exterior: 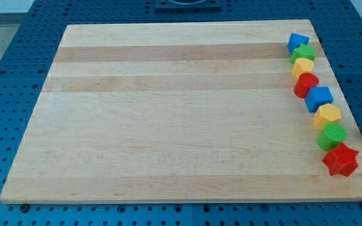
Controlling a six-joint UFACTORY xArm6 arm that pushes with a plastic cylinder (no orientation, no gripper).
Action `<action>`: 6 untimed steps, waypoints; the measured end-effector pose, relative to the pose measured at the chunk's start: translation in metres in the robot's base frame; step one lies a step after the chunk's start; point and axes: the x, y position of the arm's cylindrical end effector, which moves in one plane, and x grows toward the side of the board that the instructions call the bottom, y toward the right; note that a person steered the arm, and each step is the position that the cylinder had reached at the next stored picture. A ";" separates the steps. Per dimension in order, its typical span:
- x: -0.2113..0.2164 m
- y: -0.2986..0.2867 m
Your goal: Move the red circle slightly left
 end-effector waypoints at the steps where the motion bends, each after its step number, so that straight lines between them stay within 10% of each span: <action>1: 0.000 0.000; 6: -0.018 -0.001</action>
